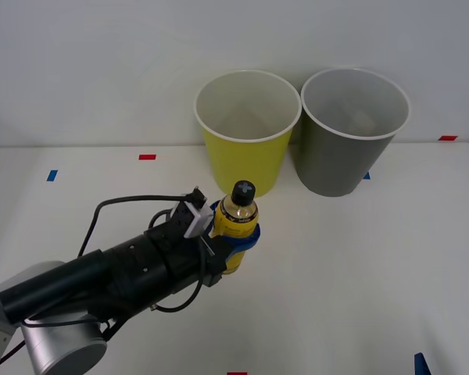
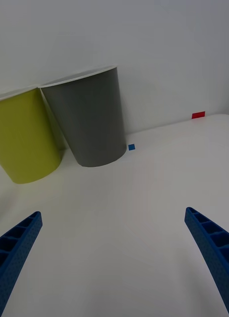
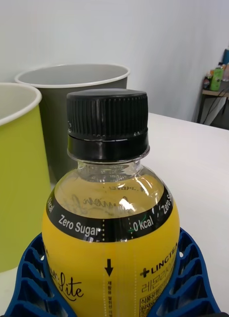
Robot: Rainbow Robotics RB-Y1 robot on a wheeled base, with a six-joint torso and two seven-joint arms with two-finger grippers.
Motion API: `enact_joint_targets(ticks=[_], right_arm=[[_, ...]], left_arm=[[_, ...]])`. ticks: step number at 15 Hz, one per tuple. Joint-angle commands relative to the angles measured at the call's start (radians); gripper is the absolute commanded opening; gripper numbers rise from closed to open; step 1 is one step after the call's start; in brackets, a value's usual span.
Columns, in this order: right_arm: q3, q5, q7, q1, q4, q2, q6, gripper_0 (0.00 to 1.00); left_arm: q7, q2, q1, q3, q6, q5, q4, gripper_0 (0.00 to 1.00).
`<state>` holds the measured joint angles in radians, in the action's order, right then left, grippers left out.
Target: Put cans in the gray bin and PET bottles in the light green bin.
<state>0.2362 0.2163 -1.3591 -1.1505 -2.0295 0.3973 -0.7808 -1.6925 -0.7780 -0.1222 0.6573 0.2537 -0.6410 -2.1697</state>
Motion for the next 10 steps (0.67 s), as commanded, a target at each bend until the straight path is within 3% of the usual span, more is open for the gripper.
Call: enact_joint_targets(ticks=[1,3,5,8,10], right_arm=[[0.000,0.000,0.000,0.000,0.000,0.000,0.000,1.00],[0.000,0.000,0.000,0.000,0.000,0.000,0.000,1.00],[0.000,0.000,0.000,0.000,0.000,0.000,0.000,1.00],[0.000,0.000,0.000,0.000,0.000,0.000,0.000,1.00],[0.000,0.000,0.000,0.000,0.000,0.000,0.000,1.00]], left_arm=[[-0.019,0.022,0.081,-0.225,0.322,-0.022,-0.223,0.00],[-0.042,0.071,0.082,-0.360,0.516,-0.077,-0.315,0.00],[-0.142,0.121,0.084,-0.490,0.653,-0.177,-0.357,0.00],[-0.260,0.204,0.082,-0.665,0.779,-0.309,-0.391,0.00],[-0.294,0.255,0.082,-0.755,0.785,-0.391,-0.394,0.00]])
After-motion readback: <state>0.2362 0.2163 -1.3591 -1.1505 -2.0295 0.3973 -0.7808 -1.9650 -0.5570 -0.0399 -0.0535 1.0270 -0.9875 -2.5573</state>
